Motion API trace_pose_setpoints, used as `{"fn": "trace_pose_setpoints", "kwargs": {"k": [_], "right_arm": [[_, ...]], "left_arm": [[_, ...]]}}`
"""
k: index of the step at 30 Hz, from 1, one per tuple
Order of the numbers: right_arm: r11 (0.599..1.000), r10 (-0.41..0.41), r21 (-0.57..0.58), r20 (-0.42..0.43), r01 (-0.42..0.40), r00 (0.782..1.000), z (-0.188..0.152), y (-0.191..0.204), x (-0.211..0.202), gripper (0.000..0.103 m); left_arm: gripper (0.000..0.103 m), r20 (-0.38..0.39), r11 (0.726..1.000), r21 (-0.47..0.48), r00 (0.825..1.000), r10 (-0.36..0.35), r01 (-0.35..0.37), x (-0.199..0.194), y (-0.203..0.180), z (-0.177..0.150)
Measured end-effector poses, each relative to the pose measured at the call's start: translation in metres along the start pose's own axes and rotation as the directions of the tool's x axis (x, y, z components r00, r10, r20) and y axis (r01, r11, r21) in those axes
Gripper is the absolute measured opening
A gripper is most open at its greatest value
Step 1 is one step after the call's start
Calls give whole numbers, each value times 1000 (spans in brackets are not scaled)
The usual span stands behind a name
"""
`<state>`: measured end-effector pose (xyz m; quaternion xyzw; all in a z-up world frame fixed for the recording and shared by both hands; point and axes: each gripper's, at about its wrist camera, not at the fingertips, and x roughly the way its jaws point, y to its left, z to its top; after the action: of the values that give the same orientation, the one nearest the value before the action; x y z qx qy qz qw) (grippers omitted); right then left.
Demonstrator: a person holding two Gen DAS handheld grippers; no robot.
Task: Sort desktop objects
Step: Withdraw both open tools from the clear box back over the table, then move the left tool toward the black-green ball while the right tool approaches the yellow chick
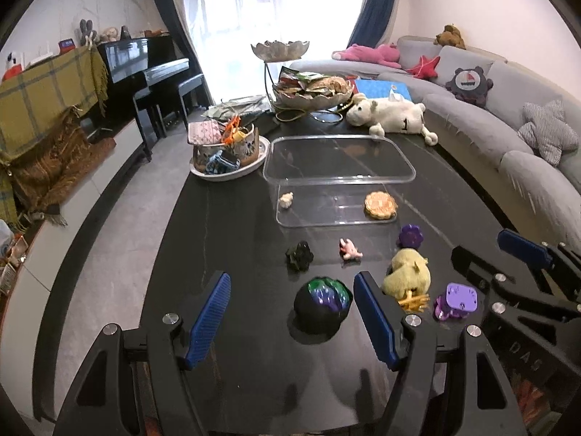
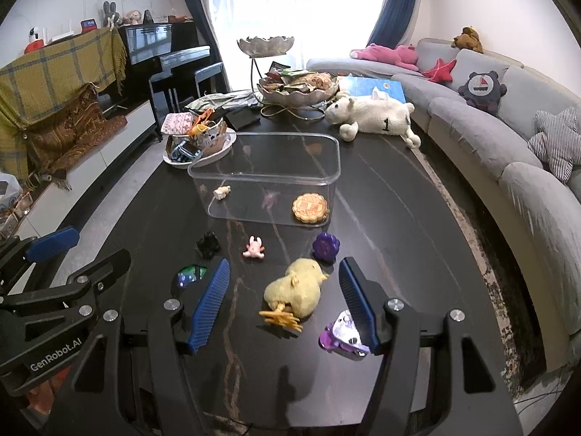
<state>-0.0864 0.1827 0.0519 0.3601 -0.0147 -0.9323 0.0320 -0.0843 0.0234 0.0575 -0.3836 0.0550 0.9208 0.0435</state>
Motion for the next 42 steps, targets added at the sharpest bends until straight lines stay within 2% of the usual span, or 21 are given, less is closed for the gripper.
{"fn": "trace_pose_setpoints", "kwargs": {"k": [10, 20, 26, 42], "right_arm": [[1000, -4, 6, -42, 5, 999, -26, -3, 6, 60], [1000, 17, 8, -96, -16, 995, -49, -3, 22, 60], [1000, 15, 12, -122, -13, 992, -54, -5, 32, 60], [1000, 10, 6, -153, -9, 988, -56, -2, 47, 60]], "left_arm": [[67, -61, 999, -47, 998, -20, 17, 15, 1, -27], [67, -118, 999, -36, 992, -45, 41, 33, -4, -48], [67, -149, 998, -36, 987, -56, 51, 43, -5, -50], [67, -161, 999, -29, 986, -44, 40, 54, -8, -48]]}}
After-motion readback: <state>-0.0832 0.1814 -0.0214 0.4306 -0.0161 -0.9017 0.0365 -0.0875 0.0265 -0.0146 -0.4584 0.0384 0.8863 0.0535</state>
